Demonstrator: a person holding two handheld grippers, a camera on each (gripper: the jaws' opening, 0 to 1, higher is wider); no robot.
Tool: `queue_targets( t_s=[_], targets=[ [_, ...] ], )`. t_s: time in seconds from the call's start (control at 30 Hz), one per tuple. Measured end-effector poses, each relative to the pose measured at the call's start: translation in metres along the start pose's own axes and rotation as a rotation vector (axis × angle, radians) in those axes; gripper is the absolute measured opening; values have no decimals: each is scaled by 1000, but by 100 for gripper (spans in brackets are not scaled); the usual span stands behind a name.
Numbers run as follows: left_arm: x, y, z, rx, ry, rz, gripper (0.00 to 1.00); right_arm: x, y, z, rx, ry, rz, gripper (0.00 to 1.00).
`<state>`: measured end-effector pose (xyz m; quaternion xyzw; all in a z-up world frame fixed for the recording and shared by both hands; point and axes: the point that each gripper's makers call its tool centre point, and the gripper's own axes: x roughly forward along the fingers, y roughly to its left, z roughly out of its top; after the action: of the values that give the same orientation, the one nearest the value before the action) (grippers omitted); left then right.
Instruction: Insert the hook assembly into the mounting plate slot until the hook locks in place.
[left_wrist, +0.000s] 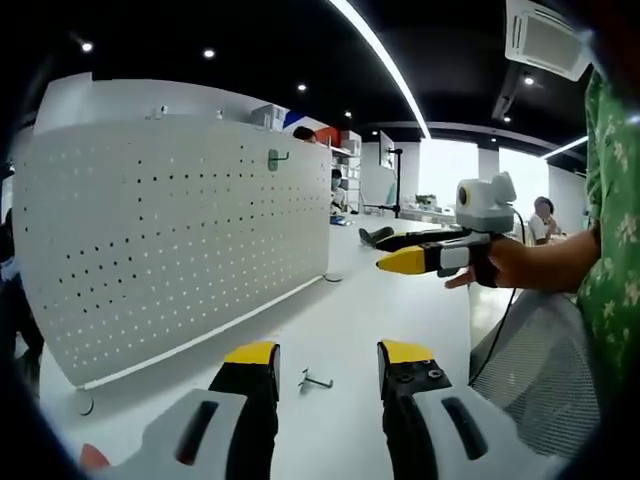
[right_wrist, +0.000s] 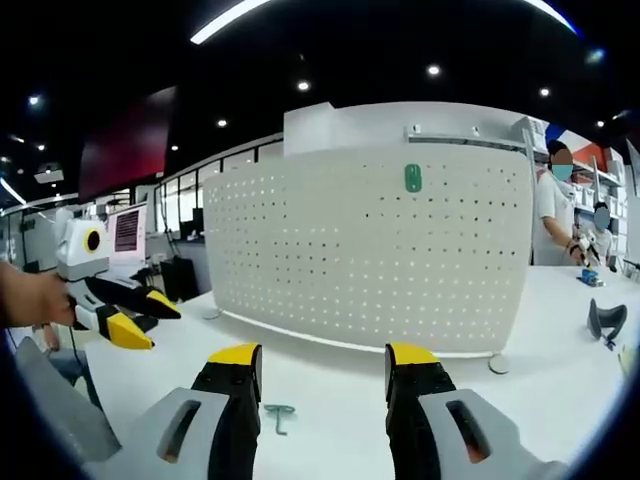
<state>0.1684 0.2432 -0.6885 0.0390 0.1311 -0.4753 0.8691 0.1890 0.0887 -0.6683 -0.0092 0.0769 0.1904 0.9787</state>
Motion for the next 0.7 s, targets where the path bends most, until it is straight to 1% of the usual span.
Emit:
queue_targets(
  t_s=[0.13, 0.23, 0.3, 0.4, 0.7],
  targets=[
    [9, 3, -9, -3, 25, -6, 40, -1, -2, -1, 5, 2, -6, 50],
    [18, 4, -22, 9, 72, -18, 39, -1, -2, -2, 5, 9, -4, 50],
    [23, 5, -27, 13, 89, -25, 39, -1, -3, -2, 4, 8, -4, 50],
    [29, 7, -32, 8, 103, -33, 38, -2, -3, -2, 2, 5, -6, 51],
    [52, 12, -48, 23, 158, -54, 35, -1, -7, -2, 5, 5, -13, 51]
  ],
)
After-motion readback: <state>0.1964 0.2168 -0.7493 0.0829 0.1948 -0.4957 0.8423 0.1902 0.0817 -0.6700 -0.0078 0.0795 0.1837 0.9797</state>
